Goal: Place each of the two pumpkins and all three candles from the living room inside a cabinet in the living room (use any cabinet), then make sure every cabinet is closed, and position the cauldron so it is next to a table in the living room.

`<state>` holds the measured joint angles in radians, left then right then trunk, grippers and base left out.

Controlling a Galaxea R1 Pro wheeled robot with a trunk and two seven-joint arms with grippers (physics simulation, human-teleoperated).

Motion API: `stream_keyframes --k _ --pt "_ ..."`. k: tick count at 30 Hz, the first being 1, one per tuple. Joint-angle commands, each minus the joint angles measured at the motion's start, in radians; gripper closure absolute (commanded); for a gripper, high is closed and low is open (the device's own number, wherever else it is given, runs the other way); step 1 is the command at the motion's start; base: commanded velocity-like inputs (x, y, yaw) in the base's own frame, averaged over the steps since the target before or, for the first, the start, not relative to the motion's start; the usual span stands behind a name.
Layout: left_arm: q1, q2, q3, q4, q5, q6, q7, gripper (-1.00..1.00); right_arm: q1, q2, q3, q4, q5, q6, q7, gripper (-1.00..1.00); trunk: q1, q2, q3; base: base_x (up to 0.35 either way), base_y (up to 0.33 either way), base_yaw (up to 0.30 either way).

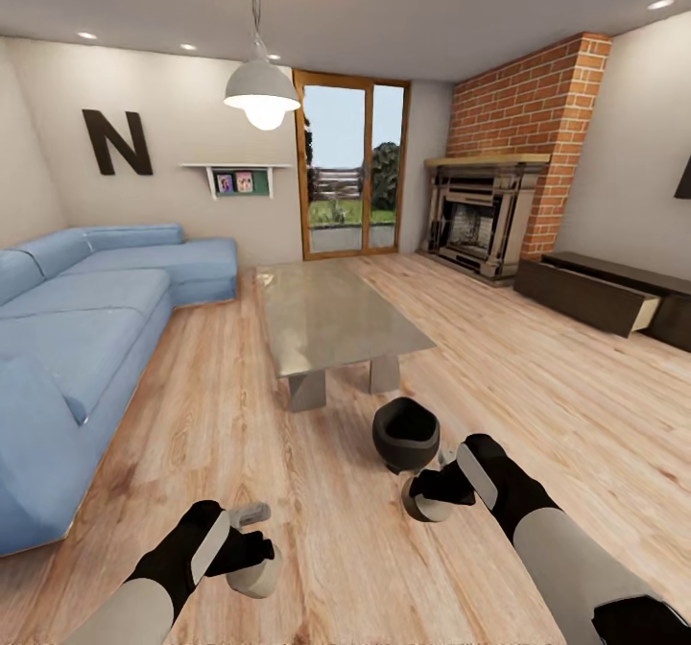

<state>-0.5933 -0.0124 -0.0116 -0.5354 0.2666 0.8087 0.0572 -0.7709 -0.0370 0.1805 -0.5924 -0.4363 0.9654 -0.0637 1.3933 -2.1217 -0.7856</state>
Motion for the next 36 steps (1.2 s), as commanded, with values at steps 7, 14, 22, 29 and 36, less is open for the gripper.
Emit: stream_keyframes --k 7,14,22,29,36 --pt "0.000 0.001 -0.001 -0.001 0.006 0.006 0.006 1.00 -0.001 -0.001 0.007 -0.001 -0.013 0.003 -0.008 1.00 0.000 -0.001 -0.012 0.000 0.000 0.000" --pt "0.000 0.002 -0.001 -0.002 0.006 0.006 0.002 1.00 -0.001 -0.001 0.006 -0.001 -0.013 0.003 -0.009 1.00 -0.008 0.013 -0.017 0.000 0.000 0.000" --pt "0.000 0.002 -0.002 -0.001 0.007 0.037 0.006 1.00 -0.001 -0.001 0.007 -0.002 -0.014 0.003 -0.010 1.00 -0.039 0.069 -0.001 0.000 0.000 0.000" --pt "0.000 0.000 -0.002 -0.001 0.005 0.056 0.016 1.00 -0.001 0.000 0.007 -0.002 -0.013 0.004 -0.009 1.00 -0.065 0.118 0.020 0.000 0.000 0.000" --pt "0.000 0.000 -0.002 -0.001 0.005 0.056 0.016 1.00 -0.001 0.000 0.008 -0.002 -0.013 0.003 -0.008 1.00 -0.092 0.167 0.042 0.000 0.000 0.000"
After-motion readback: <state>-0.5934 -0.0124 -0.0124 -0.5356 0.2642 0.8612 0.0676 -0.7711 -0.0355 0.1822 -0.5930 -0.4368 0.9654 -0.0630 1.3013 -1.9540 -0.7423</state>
